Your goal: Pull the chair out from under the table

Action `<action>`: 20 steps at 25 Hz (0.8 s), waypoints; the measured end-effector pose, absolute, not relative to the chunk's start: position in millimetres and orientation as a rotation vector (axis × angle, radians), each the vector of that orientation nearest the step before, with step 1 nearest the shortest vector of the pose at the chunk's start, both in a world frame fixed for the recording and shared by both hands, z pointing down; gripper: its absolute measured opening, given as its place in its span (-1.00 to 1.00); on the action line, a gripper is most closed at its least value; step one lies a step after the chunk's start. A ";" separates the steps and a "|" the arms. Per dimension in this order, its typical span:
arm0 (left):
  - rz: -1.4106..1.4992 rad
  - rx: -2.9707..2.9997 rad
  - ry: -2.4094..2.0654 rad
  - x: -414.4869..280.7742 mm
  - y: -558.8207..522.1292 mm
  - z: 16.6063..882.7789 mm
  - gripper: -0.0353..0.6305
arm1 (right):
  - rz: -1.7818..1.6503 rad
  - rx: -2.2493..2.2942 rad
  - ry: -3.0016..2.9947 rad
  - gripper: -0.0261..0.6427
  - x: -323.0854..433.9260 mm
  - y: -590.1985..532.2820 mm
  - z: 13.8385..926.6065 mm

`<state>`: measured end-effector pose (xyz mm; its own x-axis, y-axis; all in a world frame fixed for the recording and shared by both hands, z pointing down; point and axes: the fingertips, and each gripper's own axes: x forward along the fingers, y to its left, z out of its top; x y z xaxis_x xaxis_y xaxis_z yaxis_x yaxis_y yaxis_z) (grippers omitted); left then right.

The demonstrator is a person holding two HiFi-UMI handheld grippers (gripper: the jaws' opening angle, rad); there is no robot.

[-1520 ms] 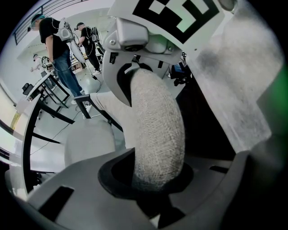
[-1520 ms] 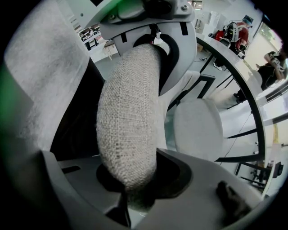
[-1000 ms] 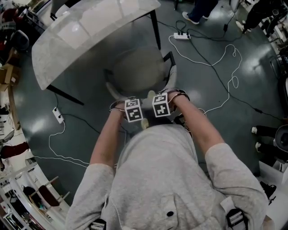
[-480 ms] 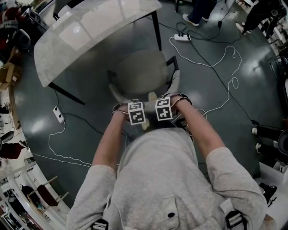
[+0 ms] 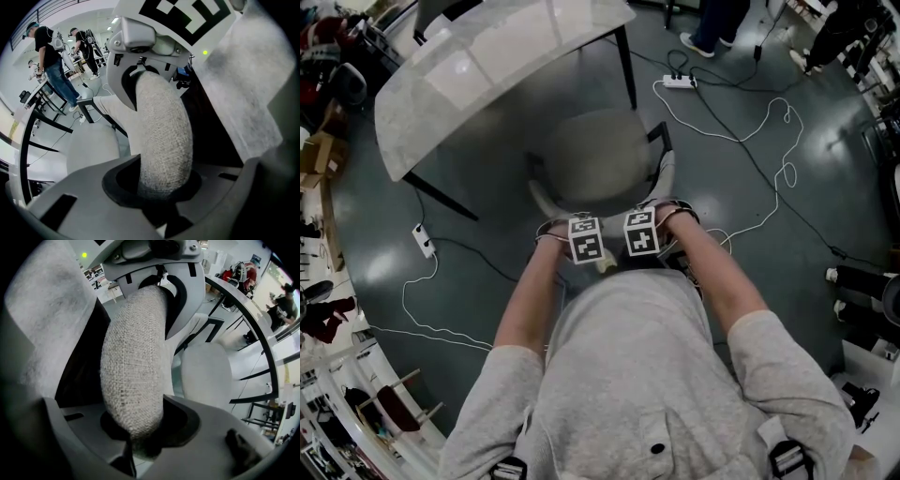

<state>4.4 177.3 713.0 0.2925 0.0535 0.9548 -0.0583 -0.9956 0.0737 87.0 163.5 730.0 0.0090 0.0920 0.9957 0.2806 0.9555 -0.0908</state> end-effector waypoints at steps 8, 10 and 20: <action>1.816 2.426 -0.006 9.2 193.1 711.9 -0.59 | -0.154 -0.312 -1.566 -0.60 91.8 178.0 727.9; 1.813 2.422 0.000 12.0 200.6 712.1 -0.59 | -0.154 -0.320 -1.562 -0.60 94.9 185.3 728.0; 1.797 2.403 -0.107 17.6 220.5 711.9 -0.50 | -0.223 -0.240 -1.612 -0.59 100.0 201.8 726.7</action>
<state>17.6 220.5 711.9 0.2844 0.0264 0.9584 -0.1396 -0.9878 0.0686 100.0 201.8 726.7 -0.0510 0.0183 0.9985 0.2889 0.9574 -0.0028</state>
